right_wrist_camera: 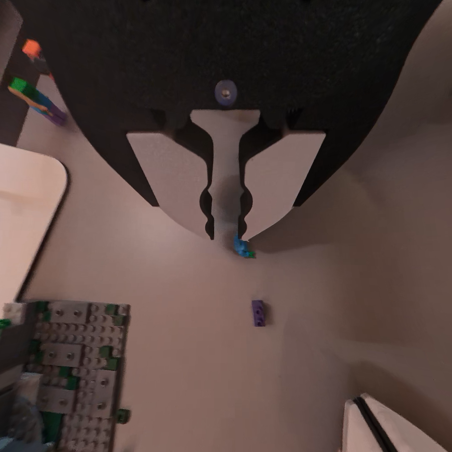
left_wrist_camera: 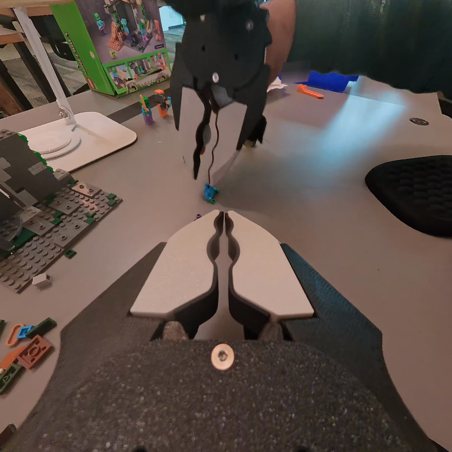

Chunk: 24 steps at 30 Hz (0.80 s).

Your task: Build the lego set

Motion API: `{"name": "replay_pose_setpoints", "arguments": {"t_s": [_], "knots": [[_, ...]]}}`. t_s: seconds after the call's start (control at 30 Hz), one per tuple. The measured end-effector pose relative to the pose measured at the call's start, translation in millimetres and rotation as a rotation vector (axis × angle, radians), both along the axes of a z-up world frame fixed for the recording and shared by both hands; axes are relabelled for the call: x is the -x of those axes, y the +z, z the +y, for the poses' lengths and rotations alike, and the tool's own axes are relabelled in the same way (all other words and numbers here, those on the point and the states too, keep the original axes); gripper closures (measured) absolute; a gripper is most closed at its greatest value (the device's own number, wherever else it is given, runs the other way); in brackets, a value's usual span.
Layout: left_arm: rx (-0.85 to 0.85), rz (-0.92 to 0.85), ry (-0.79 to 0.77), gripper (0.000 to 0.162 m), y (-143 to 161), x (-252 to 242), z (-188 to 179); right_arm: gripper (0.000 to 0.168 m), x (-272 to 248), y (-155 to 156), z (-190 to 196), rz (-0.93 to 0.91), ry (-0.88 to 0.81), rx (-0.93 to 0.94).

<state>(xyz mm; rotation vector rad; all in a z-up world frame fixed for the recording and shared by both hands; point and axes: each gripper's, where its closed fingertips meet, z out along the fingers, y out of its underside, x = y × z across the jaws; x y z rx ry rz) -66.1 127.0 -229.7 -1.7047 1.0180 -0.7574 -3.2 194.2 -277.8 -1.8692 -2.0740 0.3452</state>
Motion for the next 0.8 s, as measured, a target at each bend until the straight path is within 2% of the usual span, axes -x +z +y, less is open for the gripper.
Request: {"name": "replay_pose_setpoints", "arguments": {"t_s": [0.13, 0.3, 0.53, 0.63, 0.8], "knots": [[0.000, 0.000, -0.006, 0.161, 0, -1, -1, 0.150, -28, 16, 31, -0.013, -0.095, -0.044], [0.002, 0.009, -0.012, 0.161, -2, -1, -2, 0.146, -59, 4, 54, -0.076, -0.167, -0.038], [0.006, 0.017, -0.009, 0.161, -4, -1, -1, 0.143, -54, -14, 56, -0.045, -0.177, -0.005], [0.008, 0.020, -0.010, 0.161, -5, -1, -1, 0.153, -53, -19, 56, -0.055, -0.169, -0.006], [0.013, 0.020, -0.011, 0.161, -6, -1, -1, 0.153, -39, -12, 41, -0.026, -0.110, 0.024]]}}
